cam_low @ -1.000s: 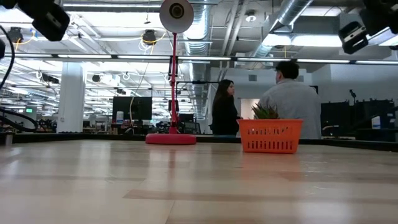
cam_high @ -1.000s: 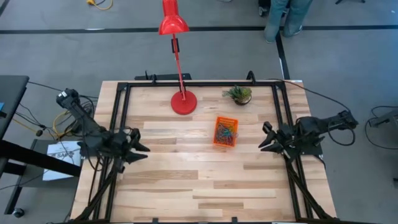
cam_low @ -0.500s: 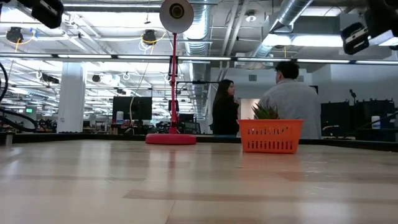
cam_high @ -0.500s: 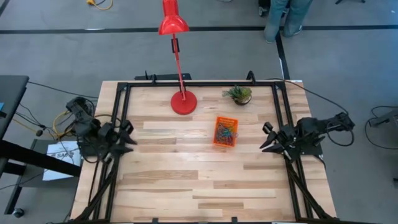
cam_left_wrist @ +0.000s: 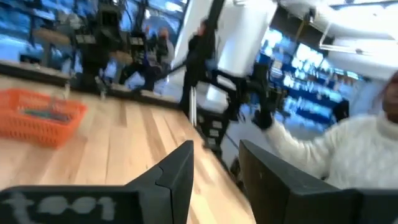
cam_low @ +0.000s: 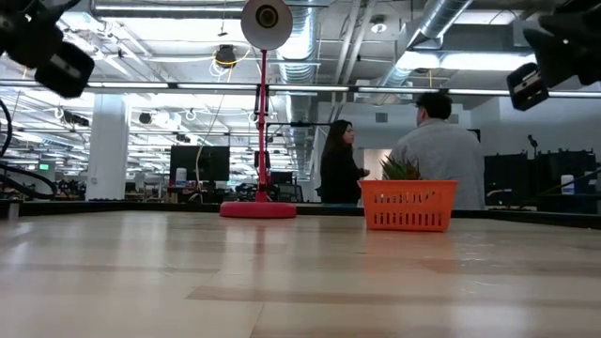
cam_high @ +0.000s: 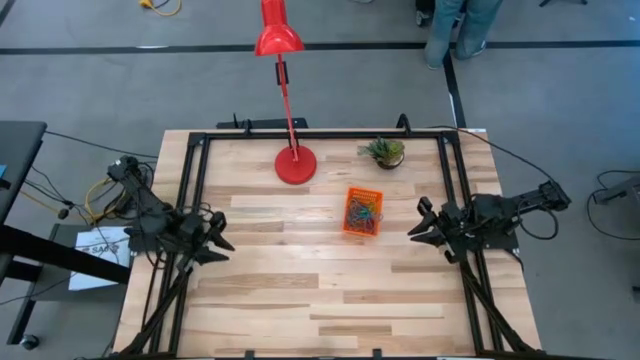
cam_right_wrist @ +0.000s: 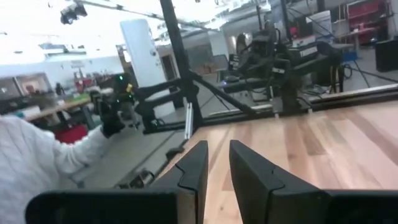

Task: Pick and place items into bin
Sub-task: Return to Home Position

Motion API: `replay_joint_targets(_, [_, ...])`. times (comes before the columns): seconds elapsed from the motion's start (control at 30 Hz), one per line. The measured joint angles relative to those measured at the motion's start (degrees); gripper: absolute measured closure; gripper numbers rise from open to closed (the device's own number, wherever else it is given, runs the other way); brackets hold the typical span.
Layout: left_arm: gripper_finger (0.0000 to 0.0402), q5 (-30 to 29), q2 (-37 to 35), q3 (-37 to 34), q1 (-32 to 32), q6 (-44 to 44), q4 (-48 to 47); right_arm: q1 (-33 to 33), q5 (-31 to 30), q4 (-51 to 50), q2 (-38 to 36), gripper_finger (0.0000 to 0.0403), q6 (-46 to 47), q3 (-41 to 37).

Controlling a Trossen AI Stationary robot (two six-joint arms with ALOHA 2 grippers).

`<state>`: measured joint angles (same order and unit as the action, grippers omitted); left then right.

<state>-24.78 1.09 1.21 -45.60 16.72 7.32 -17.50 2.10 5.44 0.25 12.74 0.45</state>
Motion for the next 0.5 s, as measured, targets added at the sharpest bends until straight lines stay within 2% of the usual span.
replay_joint_targets(0.17, [0.0283, 2.1, -0.1, -0.5, 0.1, -0.3, -1.3, 0.0, -1.2, -0.6, 0.0, 0.0341, -1.1, 0.0])
replay_joint_targets(0.33, [0.0283, 15.6, -0.1, -0.5, 0.0, -9.4, -2.3, 0.0, -1.2, -1.1, 0.0, 0.0341, -1.1, 0.0])
replay_joint_targets(0.4, [0.0283, 16.5, -0.1, -0.5, 0.0, -12.0, -3.0, 0.0, -1.2, -1.3, 0.0, 0.0341, -1.1, 0.0])
replay_joint_targets(0.5, [0.0283, 14.3, -0.1, -0.5, 0.0, -12.7, -3.9, 0.0, -1.1, -2.0, 0.0, 0.0341, -1.1, -0.1])
